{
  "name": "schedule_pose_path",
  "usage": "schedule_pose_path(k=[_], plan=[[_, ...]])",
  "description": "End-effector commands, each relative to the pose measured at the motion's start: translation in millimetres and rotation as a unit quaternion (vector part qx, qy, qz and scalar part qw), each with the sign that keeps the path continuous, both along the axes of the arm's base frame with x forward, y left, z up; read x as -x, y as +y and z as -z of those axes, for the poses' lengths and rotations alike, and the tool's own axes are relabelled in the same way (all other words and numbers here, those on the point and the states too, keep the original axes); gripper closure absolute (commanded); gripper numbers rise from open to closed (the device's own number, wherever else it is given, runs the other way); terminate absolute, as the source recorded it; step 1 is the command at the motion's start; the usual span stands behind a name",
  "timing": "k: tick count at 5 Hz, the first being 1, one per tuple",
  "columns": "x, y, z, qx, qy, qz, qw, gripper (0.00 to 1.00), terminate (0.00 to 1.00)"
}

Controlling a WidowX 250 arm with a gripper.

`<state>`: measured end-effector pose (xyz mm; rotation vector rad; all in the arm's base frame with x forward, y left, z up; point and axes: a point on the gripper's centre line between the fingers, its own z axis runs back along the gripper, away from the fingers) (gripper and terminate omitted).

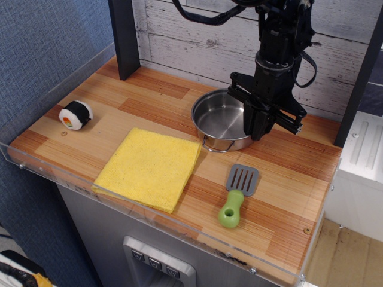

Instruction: Place the silver bowl above the cloth's upper right corner.

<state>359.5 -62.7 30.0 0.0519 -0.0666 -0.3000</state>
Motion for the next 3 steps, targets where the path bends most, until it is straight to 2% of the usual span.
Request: schedule_pose_path(k=[1,2,3], plan=[[2,-12,-14,0.013,-0.002,0.037,0.9992,0.0,0.0],[4,-11,-28,0.017,-0.007,0.046,0.9988,0.0,0.0],[7,3,-69,0.014,-0.038,0.037,0.9985,0.0,0.0]])
